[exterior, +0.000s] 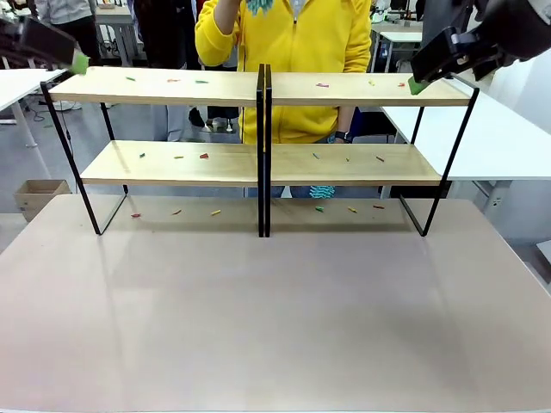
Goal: Clean the shelves.
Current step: Pick up the Duster when the human hands it over.
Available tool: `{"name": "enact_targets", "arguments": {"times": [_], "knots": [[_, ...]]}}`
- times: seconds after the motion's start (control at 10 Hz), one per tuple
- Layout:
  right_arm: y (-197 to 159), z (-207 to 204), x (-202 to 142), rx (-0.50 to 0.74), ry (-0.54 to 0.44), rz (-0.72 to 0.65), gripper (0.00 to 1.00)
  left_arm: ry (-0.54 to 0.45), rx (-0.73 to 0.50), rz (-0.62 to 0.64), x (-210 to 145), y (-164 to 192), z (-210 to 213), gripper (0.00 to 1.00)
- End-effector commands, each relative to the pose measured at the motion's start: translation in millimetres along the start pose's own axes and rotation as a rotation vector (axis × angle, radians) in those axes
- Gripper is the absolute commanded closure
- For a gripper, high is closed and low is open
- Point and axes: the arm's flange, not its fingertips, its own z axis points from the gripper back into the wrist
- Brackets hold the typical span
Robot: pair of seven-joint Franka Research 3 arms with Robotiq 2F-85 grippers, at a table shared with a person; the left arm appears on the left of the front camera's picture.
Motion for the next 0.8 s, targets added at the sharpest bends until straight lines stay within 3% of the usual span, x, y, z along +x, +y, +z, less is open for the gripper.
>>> {"name": "enact_targets", "arguments": {"times": [0.0,0.2,0.7], "knots": [[0.2,-0.2,-0.8,-0.017,0.003,-0.019,0.0,-0.126,-0.074,0.032,-5.0,-10.1,8.1,0.0],[-2.2,-2.8,-2.2,-0.014,0.003,-0.028,0.0,-0.159,-0.101,0.022,-5.5,-14.5,15.8,0.0],[-2.4,-3.5,-2.5,-0.007,-0.004,-0.031,0.0,-0.115,-0.13,-0.006,-8.2,-12.3,12.1,0.0]]}}
